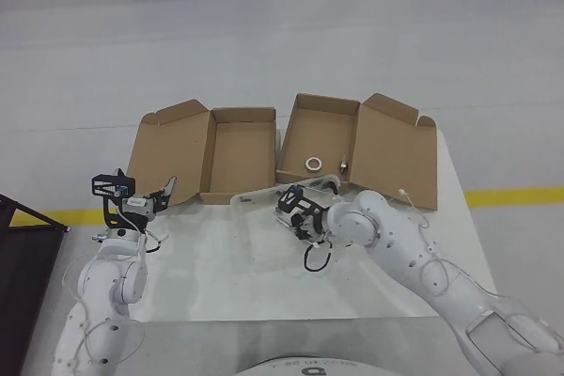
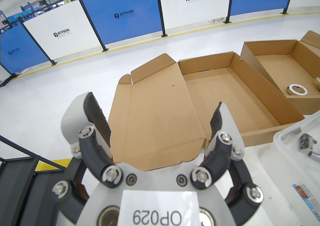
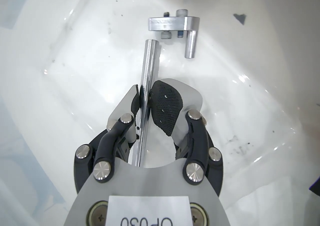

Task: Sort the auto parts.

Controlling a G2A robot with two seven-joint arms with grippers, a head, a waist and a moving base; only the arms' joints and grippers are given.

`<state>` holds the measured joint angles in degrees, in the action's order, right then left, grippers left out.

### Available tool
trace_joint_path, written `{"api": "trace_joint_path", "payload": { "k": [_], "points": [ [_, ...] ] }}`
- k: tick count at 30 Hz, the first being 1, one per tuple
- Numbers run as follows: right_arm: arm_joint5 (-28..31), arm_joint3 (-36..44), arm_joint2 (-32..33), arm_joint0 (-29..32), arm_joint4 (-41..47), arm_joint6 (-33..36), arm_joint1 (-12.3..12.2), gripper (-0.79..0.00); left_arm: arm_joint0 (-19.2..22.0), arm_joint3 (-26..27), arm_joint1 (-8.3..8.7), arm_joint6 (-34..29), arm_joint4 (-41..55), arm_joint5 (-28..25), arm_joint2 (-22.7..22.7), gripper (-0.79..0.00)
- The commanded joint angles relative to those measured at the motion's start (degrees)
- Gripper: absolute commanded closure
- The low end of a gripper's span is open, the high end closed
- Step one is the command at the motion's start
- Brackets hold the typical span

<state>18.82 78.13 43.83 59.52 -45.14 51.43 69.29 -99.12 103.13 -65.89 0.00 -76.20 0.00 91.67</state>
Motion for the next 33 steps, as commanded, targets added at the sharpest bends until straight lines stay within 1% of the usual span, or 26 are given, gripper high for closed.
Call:
{"api": "trace_joint_path", "payload": {
  "k": [1, 6, 11, 16, 19, 22, 28, 30, 33],
  "points": [
    [1.18, 0.32, 0.98, 0.08, 1.92, 0.07, -0.18, 0.000, 0.00, 0.00, 0.00, 0.00, 0.00, 0.00, 0.00, -0.785],
    [3.37, 1.15, 3.62, 0.73, 6.47, 0.00, -0.76, 0.000, 0.00, 0.00, 0.00, 0.00, 0.00, 0.00, 0.00, -0.785],
    [6.26, 1.40, 7.07, 1.51, 13.11, -0.10, -1.48, 0.000, 0.00, 0.00, 0.00, 0.00, 0.00, 0.00, 0.00, -0.785],
    [8.86, 0.62, 9.38, 1.99, 18.88, 0.30, -2.00, 0.000, 0.00, 0.00, 0.00, 0.00, 0.00, 0.00, 0.00, -0.785],
    [11.08, -0.97, 10.27, 1.81, 24.26, 1.62, -2.16, 0.000, 0.00, 0.00, 0.00, 0.00, 0.00, 0.00, 0.00, -0.785],
    [14.26, -4.08, 10.63, 1.16, 32.83, 3.95, -2.07, 0.000, 0.00, 0.00, 0.00, 0.00, 0.00, 0.00, 0.00, -0.785],
    [21.80, -12.15, 11.37, -2.28, 50.48, 10.09, -1.82, 0.000, 0.00, 0.00, 0.00, 0.00, 0.00, 0.00, 0.00, -0.785],
    [22.85, -14.03, 11.29, -3.21, 54.05, 11.18, -1.69, 0.000, 0.00, 0.00, 0.00, 0.00, 0.00, 0.00, 0.00, -0.785],
    [22.70, -15.45, 10.20, -4.39, 60.66, 11.34, -1.65, 0.000, 0.00, 0.00, 0.00, 0.00, 0.00, 0.00, 0.00, -0.785]
  ]
}}
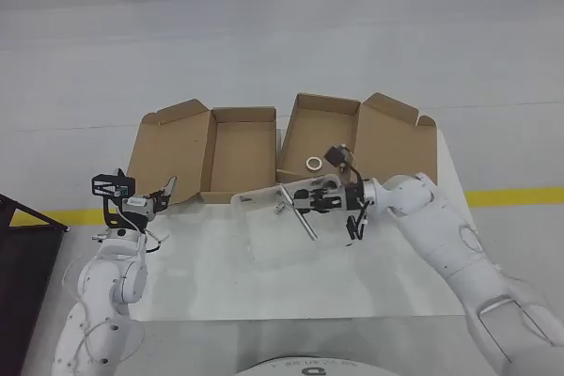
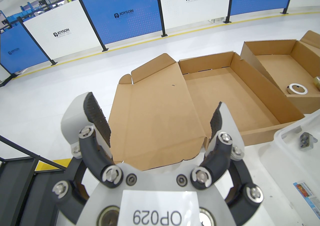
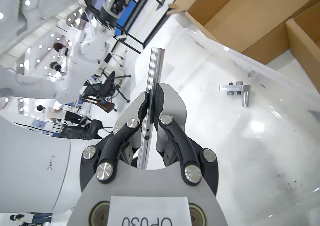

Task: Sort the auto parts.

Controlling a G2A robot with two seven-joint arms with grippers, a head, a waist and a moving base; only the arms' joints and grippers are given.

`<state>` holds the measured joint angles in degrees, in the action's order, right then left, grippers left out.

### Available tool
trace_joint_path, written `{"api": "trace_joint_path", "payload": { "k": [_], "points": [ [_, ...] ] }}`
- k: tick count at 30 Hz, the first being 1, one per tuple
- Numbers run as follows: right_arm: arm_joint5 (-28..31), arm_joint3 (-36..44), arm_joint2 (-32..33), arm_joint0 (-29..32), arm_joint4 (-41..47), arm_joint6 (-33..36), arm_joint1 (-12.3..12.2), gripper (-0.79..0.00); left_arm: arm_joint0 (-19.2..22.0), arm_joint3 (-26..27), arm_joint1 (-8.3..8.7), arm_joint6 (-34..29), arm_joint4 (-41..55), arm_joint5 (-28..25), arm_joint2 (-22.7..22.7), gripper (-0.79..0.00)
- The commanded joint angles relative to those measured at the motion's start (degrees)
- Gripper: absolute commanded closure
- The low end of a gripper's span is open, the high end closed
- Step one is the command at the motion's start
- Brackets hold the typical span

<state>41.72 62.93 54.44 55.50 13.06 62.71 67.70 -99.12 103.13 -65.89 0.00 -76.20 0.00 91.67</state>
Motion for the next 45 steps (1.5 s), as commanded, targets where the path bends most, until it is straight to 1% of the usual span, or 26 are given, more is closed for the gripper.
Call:
{"api": "trace_joint_path", "payload": {
  "k": [1, 5, 9, 15, 18, 23, 29, 40, 41, 43, 45],
  "points": [
    [-0.28, -0.35, -0.79, -0.59, 4.20, 0.14, -0.15, 0.000, 0.00, 0.00, 0.00, 0.00, 0.00, 0.00, 0.00, -0.785],
    [-1.34, -0.54, -1.93, -1.18, 12.40, 1.21, -0.73, 0.000, 0.00, 0.00, 0.00, 0.00, 0.00, 0.00, 0.00, -0.785],
    [-3.99, 0.00, -2.31, -1.52, 21.69, 3.86, -1.55, 0.000, 0.00, 0.00, 0.00, 0.00, 0.00, 0.00, 0.00, -0.785],
    [-8.21, 0.79, -1.38, -1.34, 32.47, 8.09, -2.44, 0.000, 0.00, 0.00, 0.00, 0.00, 0.00, 0.00, 0.00, -0.785],
    [-10.20, 0.36, -0.60, -1.12, 36.26, 10.08, -2.51, 0.000, 0.00, 0.00, 0.00, 0.00, 0.00, 0.00, 0.00, -0.785],
    [-14.84, -1.71, 1.14, -0.81, 43.90, 14.73, -1.76, 0.000, 0.00, 0.00, 0.00, 0.00, 0.00, 0.00, 0.00, -0.785],
    [-16.55, -5.08, 1.86, -1.31, 44.68, 16.43, -0.34, 0.000, 0.00, 0.00, 0.00, 0.00, 0.00, 0.00, 0.00, -0.785],
    [-16.55, -5.08, 1.86, -1.31, 44.68, 16.43, -0.34, 0.000, 0.00, 0.00, 0.00, 0.00, 0.00, 0.00, 0.00, -0.785],
    [-16.55, -4.61, 1.71, -1.18, 43.63, 15.39, -0.34, 0.000, 0.00, 0.00, 0.00, 0.00, 0.00, 0.00, 0.00, -0.785],
    [-14.30, -2.63, 1.15, -1.11, 36.93, 9.16, -0.31, 0.000, 0.00, 0.00, 0.00, 0.00, 0.00, 0.00, 0.00, -0.785],
    [-14.11, 0.37, 0.64, -0.51, 35.26, 4.46, 0.03, 0.000, 0.00, 0.00, 0.00, 0.00, 0.00, 0.00, 0.00, -0.785]
  ]
}}
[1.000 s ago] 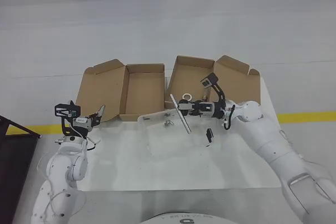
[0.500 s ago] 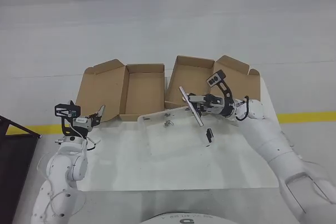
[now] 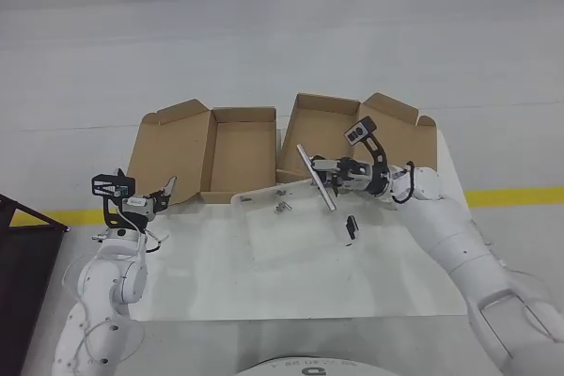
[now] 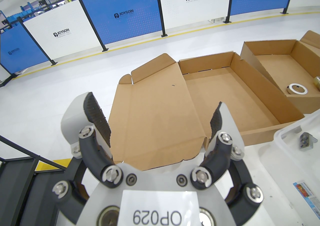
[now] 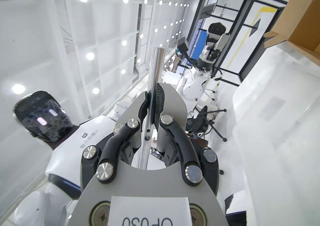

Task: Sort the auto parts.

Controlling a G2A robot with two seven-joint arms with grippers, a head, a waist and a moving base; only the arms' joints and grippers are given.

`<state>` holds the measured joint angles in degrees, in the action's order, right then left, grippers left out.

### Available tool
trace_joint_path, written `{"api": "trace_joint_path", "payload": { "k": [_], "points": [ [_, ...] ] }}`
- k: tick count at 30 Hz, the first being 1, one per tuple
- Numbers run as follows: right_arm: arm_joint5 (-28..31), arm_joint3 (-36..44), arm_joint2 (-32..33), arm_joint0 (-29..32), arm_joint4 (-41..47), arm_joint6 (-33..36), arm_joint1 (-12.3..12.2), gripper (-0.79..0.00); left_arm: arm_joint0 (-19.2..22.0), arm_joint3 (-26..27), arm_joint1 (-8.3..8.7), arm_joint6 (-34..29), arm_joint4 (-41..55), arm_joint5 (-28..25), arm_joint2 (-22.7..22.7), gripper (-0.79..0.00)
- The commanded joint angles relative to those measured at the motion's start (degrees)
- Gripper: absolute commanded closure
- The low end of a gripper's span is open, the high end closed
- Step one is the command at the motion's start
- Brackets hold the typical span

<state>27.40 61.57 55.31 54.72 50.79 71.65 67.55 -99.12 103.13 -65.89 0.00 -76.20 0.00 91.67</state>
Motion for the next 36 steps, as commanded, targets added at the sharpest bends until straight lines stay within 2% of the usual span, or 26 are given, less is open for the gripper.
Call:
{"api": "trace_joint_path", "payload": {
  "k": [1, 7, 16, 36],
  "points": [
    [0.60, 2.83, -0.43, 0.36, -3.87, -6.60, 0.31, 0.000, 0.00, 0.00, 0.00, 0.00, 0.00, 0.00, 0.00, -0.785],
    [0.49, 7.38, -1.26, 0.45, -5.92, -14.09, 1.25, 0.000, 0.00, 0.00, 0.00, 0.00, 0.00, 0.00, 0.00, -0.785],
    [3.21, 8.40, -1.35, 0.65, -10.79, -27.21, 2.58, 0.000, 0.00, 0.00, 0.00, 0.00, 0.00, 0.00, 0.00, -0.785],
    [3.26, 8.26, -0.70, 1.30, -11.37, -29.69, 3.31, 0.000, 0.00, 0.00, 0.00, 0.00, 0.00, 0.00, 0.00, -0.785]
  ]
}}
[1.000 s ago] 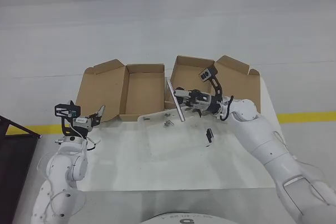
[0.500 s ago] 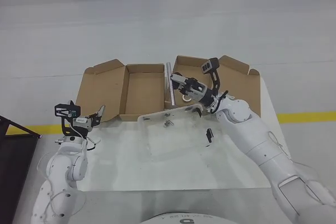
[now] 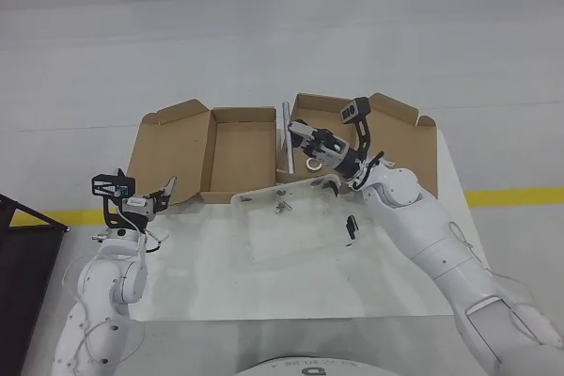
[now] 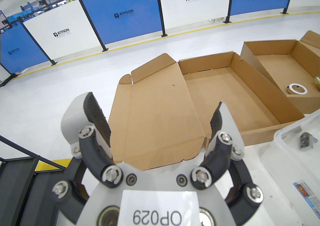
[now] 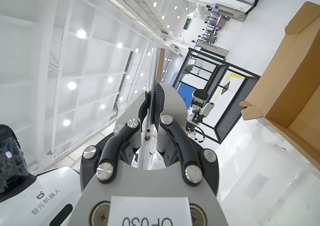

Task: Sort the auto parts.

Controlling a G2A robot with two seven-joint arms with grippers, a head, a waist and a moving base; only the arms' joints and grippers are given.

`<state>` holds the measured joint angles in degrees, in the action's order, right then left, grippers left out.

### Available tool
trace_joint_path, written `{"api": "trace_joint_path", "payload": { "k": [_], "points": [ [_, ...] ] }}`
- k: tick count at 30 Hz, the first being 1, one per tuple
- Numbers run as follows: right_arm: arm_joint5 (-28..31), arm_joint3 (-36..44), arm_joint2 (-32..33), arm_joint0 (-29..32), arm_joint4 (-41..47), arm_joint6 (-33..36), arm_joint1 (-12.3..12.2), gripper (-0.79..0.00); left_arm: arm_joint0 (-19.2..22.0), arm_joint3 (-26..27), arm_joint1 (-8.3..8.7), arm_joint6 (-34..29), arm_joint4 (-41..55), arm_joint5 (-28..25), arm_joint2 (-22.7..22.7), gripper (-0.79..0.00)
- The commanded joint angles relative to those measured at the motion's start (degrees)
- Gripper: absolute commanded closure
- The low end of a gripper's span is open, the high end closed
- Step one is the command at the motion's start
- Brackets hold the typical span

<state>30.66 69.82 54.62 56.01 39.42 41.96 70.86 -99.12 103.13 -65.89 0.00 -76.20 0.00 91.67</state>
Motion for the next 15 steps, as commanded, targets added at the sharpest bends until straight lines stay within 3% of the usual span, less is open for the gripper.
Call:
{"api": "trace_joint_path", "payload": {
  "k": [1, 7, 11, 13, 15],
  "points": [
    [0.00, 0.00, 0.00, 0.00, 0.00, 0.00, 0.00, 0.000, 0.00, 0.00, 0.00, 0.00, 0.00, 0.00, 0.00, -0.785],
    [-1.14, 2.29, 0.89, 1.35, -2.06, -1.77, -0.02, 0.000, -0.56, 1.80, 0.14, 3.53, -5.48, -1.70, -1.13, -0.785],
    [-1.22, 3.90, 0.85, 1.82, -5.52, -1.69, 0.01, 0.000, -2.35, 4.00, 0.71, 2.07, -4.96, -12.98, -0.79, -0.785],
    [-1.27, 4.82, 0.88, 2.21, -6.96, -1.90, 0.02, 0.000, -3.26, 4.28, 1.13, -4.36, 3.19, -23.43, 0.31, -0.785],
    [-1.43, 5.52, 1.08, 2.55, -7.57, -1.67, 0.01, 0.000, -2.77, 4.30, 1.41, -9.84, 10.71, -27.76, 2.39, -0.785]
  ]
}}
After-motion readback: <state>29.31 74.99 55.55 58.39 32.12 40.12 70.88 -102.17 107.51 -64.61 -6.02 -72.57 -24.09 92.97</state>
